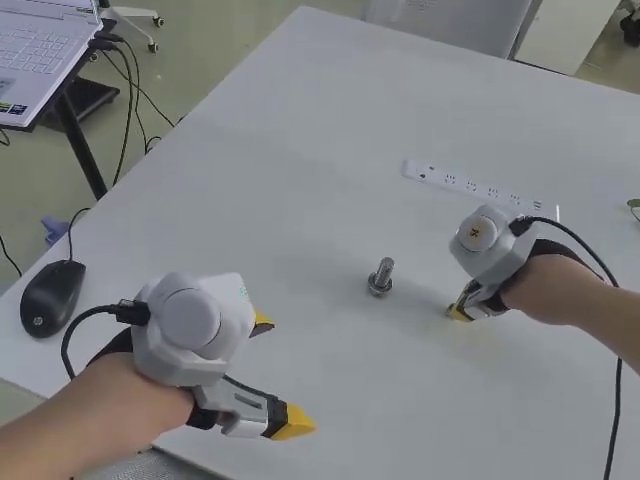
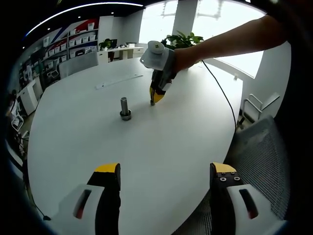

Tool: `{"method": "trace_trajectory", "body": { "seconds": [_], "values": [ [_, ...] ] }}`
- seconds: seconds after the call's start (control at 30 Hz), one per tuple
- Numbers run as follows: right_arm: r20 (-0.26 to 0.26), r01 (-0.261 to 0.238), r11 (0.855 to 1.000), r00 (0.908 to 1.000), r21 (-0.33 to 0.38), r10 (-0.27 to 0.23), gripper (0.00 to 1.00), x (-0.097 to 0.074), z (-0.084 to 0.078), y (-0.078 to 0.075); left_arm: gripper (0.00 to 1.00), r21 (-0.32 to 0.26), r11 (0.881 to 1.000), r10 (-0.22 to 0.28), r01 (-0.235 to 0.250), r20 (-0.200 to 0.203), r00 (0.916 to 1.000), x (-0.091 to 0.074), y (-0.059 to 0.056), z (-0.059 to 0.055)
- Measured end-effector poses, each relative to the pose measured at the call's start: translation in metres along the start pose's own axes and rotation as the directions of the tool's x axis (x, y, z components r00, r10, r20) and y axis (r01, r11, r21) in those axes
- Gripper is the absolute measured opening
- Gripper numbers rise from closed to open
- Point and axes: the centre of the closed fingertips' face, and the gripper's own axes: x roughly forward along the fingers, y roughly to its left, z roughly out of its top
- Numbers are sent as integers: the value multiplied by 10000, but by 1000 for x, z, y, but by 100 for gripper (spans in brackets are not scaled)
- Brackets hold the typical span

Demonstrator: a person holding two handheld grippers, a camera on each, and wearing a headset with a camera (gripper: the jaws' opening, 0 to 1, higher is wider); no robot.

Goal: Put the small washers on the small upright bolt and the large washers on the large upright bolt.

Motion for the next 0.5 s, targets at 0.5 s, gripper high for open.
{"method": "trace_trajectory", "body": {
  "seconds": [0.5],
  "values": [
    [128,-51,9998,9999,-210,54,24,3,4,-1,75,-39,9999,123,-123,45,9999,-3,2,1]
  ]
}}
